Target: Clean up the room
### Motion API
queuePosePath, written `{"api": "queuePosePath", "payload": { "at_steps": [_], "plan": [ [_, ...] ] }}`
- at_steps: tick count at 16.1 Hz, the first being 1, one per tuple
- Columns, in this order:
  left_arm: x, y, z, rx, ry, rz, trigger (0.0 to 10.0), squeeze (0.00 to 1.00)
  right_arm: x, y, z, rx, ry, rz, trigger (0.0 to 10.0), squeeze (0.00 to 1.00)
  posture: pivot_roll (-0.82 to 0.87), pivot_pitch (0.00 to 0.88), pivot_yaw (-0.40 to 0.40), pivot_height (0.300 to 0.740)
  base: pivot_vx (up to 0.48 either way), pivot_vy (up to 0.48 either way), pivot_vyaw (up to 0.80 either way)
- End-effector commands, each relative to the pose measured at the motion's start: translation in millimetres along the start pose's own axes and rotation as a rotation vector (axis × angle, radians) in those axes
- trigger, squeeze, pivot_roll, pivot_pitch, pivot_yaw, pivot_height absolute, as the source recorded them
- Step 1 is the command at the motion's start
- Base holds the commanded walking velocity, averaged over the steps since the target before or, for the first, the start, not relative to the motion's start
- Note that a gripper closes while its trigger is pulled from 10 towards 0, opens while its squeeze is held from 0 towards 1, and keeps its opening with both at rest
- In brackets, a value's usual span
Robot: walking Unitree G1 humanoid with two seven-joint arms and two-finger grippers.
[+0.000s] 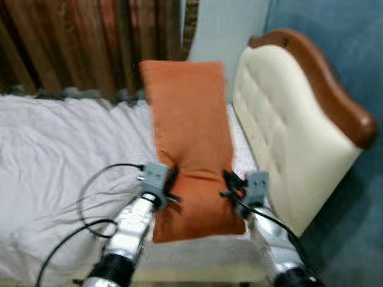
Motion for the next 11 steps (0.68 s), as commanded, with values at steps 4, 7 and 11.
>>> {"api": "queuePosePath", "payload": {
  "at_steps": [4,7,11],
  "plan": [
    [-53.9,-11.3,20.8,0.070,0.019,0.181,10.0,0.00,42.7,-7.2,4.2,0.018,-0.006,-0.152,10.0,0.00,0.05,0.000,-0.050,0.740,0.362,-0.310,0.00],
    [-54.0,-11.8,19.4,0.069,0.014,0.187,10.0,0.00,43.1,-8.0,2.5,0.011,-0.008,-0.149,10.0,0.00,0.05,0.000,-0.051,0.740,0.363,-0.311,0.00],
    [-58.4,-14.0,17.1,0.067,0.026,0.229,10.0,0.00,41.2,-8.3,0.8,0.004,-0.007,-0.143,10.0,0.00,0.05,0.000,-0.052,0.740,0.182,-0.156,0.00]
  ]
}}
Point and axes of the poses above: a point about 5 cm out from each wrist's last joint towards the gripper, its own y axis pointing out of the wrist towards the gripper, its own z axis along the axis of the wrist's last joint, x = y × z, the point moved 4 cm from there along y, pointing out of the wrist towards the gripper, and after that the axes turned 12 degrees about -y, right-handed, at the moved point
